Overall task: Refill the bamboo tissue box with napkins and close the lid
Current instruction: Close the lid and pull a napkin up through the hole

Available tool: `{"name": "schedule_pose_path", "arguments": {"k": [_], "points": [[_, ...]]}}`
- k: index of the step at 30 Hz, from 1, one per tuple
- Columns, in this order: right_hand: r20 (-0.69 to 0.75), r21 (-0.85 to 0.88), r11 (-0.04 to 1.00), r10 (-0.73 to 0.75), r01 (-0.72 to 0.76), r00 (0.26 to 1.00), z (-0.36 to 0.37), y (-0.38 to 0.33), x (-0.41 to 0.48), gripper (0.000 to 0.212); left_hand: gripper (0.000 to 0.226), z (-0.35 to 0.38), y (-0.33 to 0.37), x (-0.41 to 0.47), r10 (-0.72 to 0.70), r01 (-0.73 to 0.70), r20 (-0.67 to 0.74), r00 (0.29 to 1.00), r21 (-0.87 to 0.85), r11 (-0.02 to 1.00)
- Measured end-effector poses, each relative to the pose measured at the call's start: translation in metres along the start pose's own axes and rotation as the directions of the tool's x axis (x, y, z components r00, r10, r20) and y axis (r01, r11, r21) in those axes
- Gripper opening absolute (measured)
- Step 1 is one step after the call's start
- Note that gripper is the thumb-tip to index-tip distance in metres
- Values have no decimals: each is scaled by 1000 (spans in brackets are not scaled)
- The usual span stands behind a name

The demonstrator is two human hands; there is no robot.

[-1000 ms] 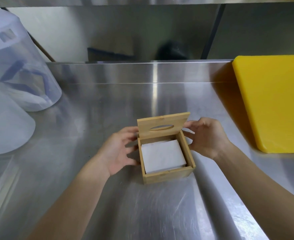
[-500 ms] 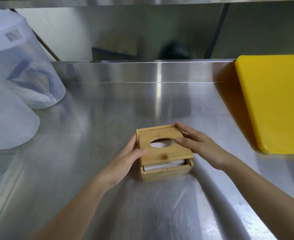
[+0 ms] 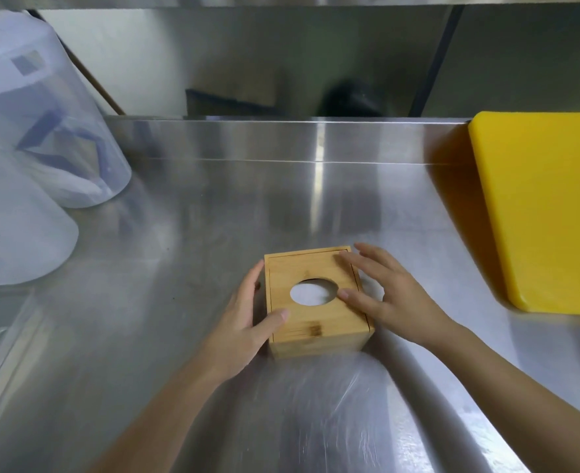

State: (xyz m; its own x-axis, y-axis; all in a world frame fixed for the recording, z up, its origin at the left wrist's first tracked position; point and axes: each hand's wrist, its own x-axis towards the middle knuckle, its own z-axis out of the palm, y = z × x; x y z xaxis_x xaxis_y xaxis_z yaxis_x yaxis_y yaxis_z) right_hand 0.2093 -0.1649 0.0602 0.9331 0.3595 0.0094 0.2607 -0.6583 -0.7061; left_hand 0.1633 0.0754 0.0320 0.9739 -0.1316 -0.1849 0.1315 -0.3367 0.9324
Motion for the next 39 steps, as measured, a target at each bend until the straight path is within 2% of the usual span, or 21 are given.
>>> {"name": "schedule_pose_path", "arguments": {"k": [2,4,6,8,10,13,15,17,21,26,31,36,39], "points": [[-84,-256,955,-177,150,981,-2,-11,2,30,70,4,10,-2,155,-99,-157,975,316,944],[-11,-405,882,-270,242,963,-1,-24,7,29,56,11,25,-1,325,-175,-195,926,541,823],[112,-496,814,-283,300,953,3,-36,13,28,46,20,37,4,412,-203,-177,894,659,725],[204,-568,764,-232,308,951,9,-44,19,23,41,29,42,9,420,-190,-148,895,726,661],[227,-651,697,-200,301,953,11,-55,24,11,41,35,45,13,395,-180,-133,909,729,660],[275,-680,667,-151,303,949,12,-71,29,27,43,39,46,15,399,-193,-122,909,725,661],[365,-753,572,-49,326,930,12,-75,30,40,45,40,47,16,379,-175,-123,917,732,659],[396,-794,506,9,338,918,11,-80,30,44,47,40,50,16,367,-158,-137,920,728,667],[392,-799,523,78,297,916,15,-80,35,43,46,39,50,17,341,-135,-147,928,722,678],[325,-743,618,-2,257,946,16,-80,37,30,41,41,46,16,334,-122,-175,926,698,706],[290,-647,727,-46,231,956,14,-75,36,20,55,48,39,13,359,-115,-214,909,698,707],[321,-605,751,-74,264,944,10,-73,40,18,53,49,39,15,352,-90,-244,904,696,712],[328,-671,683,-75,288,942,12,-74,37,25,51,49,37,15,360,-97,-247,899,690,717]]}}
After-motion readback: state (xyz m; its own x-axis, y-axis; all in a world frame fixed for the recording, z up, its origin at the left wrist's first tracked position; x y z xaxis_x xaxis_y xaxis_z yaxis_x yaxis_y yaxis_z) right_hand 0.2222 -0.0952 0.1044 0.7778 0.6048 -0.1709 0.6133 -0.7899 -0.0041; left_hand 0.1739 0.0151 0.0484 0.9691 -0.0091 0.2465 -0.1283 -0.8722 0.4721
